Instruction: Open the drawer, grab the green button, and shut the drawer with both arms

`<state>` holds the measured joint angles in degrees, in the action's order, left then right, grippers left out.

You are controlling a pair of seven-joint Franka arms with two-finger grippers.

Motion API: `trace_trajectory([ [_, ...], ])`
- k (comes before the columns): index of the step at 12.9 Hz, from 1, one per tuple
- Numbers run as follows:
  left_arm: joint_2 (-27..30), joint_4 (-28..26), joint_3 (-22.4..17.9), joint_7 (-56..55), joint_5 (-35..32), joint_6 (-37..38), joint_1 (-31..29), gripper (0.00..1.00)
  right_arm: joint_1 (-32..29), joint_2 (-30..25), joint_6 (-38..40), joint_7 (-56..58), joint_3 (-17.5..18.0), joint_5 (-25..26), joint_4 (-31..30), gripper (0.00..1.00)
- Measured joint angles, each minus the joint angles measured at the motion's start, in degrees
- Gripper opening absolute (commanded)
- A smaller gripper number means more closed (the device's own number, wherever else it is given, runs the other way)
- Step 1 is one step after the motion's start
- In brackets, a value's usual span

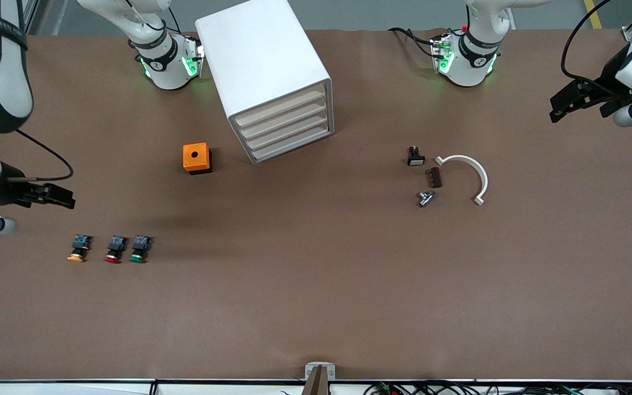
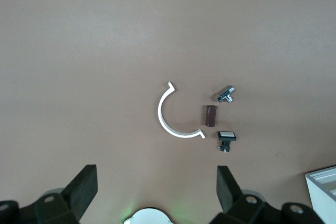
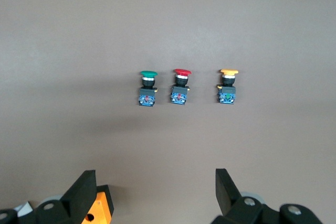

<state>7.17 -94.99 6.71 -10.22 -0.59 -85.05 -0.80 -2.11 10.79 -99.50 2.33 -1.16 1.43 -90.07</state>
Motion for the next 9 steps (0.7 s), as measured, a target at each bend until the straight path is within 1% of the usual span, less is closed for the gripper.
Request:
trace_trajectory([
  [4,0.6,0.0,0.0,0.0,0.0,1.0,0.0,1.0,-2.0,-0.9,3.3,2.7,-0.1,0.4,3.5,1.0],
  [6,1.0,0.0,0.0,0.0,0.0,2.0,0.0,1.0,-2.7,-0.9,4.5,2.7,-0.1,1.5,3.9,1.0],
  [9,1.5,0.0,0.0,0.0,0.0,2.2,0.0,1.0,-2.7,-0.9,6.5,2.7,0.3,1.8,4.5,1.0],
])
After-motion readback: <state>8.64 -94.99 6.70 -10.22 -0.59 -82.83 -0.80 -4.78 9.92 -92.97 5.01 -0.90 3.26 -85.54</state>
